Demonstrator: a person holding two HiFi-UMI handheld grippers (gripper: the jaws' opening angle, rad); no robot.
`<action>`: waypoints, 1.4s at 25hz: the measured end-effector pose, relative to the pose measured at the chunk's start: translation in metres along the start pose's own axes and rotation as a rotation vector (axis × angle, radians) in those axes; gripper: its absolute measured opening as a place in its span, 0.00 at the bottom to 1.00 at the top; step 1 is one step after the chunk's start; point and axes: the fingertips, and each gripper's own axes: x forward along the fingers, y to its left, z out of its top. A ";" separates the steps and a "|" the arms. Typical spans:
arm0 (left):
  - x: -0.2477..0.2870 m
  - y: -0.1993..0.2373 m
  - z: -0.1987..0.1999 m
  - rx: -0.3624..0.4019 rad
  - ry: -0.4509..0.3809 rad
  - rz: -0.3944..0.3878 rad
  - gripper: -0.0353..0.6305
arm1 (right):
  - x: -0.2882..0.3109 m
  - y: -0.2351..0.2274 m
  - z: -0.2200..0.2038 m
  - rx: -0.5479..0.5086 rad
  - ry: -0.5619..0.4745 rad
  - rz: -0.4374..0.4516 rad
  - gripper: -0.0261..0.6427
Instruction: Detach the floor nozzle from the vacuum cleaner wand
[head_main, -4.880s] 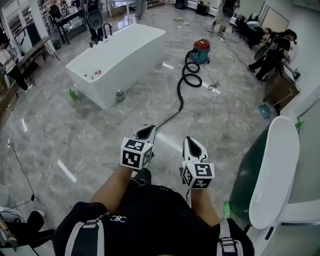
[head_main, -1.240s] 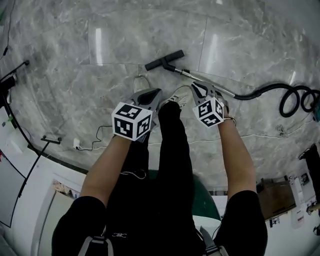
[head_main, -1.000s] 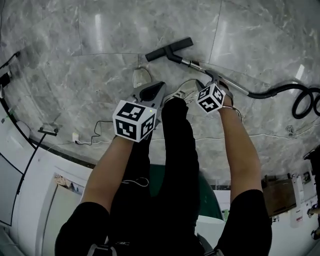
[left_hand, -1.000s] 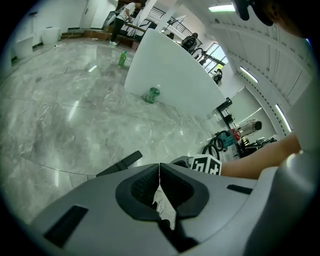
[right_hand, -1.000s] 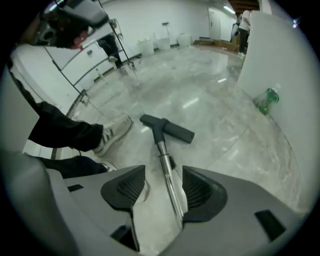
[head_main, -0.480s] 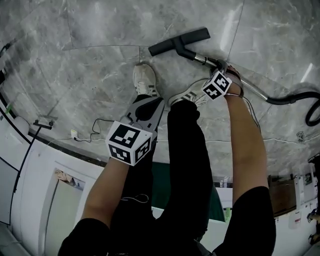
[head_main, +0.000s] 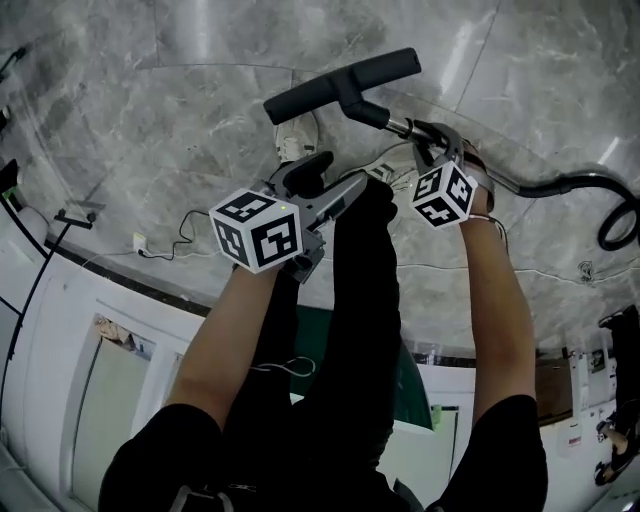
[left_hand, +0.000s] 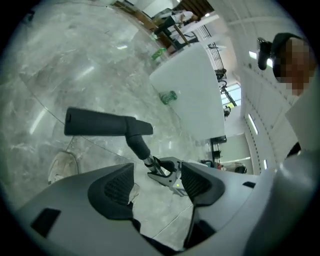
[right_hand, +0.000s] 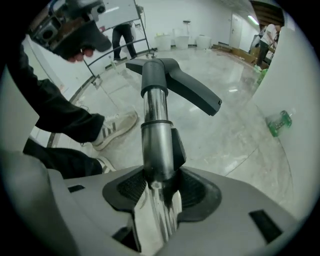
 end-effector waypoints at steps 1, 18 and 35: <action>-0.002 -0.003 0.003 -0.032 -0.019 -0.009 0.47 | -0.015 0.001 0.012 0.006 -0.027 -0.008 0.35; -0.079 -0.034 0.119 -0.187 -0.371 -0.128 0.47 | -0.140 0.064 0.158 -0.037 -0.219 0.117 0.35; -0.103 -0.037 0.118 0.074 -0.354 -0.131 0.24 | -0.122 0.121 0.201 -0.037 -0.314 0.734 0.35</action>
